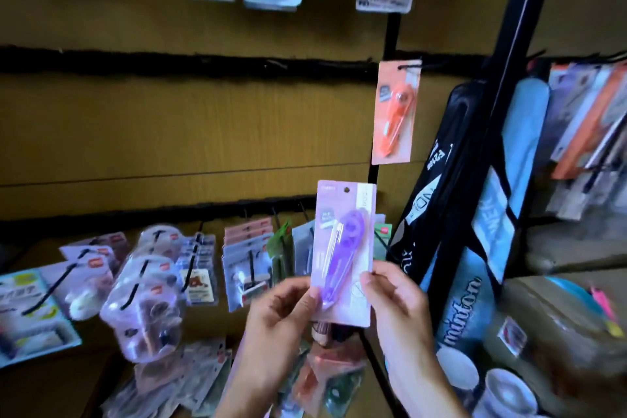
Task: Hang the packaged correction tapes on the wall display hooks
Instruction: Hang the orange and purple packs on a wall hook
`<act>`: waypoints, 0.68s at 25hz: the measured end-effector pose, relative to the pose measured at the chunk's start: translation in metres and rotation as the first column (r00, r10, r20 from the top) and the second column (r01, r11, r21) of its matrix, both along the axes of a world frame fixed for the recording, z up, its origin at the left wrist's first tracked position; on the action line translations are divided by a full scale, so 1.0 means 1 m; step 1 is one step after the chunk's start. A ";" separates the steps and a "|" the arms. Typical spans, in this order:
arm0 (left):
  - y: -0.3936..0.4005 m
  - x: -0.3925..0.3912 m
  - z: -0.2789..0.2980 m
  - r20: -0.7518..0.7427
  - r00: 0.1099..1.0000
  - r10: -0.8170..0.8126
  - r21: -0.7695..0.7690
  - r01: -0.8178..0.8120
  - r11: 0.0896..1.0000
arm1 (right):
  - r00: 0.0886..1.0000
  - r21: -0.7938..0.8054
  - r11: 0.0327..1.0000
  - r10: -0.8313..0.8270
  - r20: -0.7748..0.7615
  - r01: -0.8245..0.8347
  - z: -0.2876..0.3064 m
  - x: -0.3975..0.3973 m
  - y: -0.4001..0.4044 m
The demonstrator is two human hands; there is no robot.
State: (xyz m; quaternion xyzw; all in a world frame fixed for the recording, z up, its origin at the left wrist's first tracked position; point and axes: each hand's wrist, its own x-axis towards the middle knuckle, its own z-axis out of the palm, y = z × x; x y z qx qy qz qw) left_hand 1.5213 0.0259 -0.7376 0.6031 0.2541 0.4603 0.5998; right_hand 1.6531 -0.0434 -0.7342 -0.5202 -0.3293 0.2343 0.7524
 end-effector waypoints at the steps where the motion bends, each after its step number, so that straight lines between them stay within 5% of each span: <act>1: 0.006 0.006 0.016 -0.004 1.000 -0.020 0.045 0.020 0.999 | 0.999 0.021 1.000 -0.018 0.030 0.017 0.020 0.006 0.004; 5: 0.017 0.022 0.062 -0.001 0.999 -0.038 0.177 0.037 0.983 | 0.990 0.078 0.996 -0.060 0.124 0.051 0.077 0.021 0.012; 10: 0.010 0.025 0.073 0.029 0.998 -0.053 0.178 0.047 0.983 | 0.990 0.051 0.998 -0.045 0.132 0.039 0.081 0.020 0.002; 17: -0.008 -0.017 0.023 -0.003 0.993 0.118 -0.021 -0.118 0.993 | 0.981 -0.243 0.969 -0.009 -0.191 -0.038 0.013 0.018 -0.004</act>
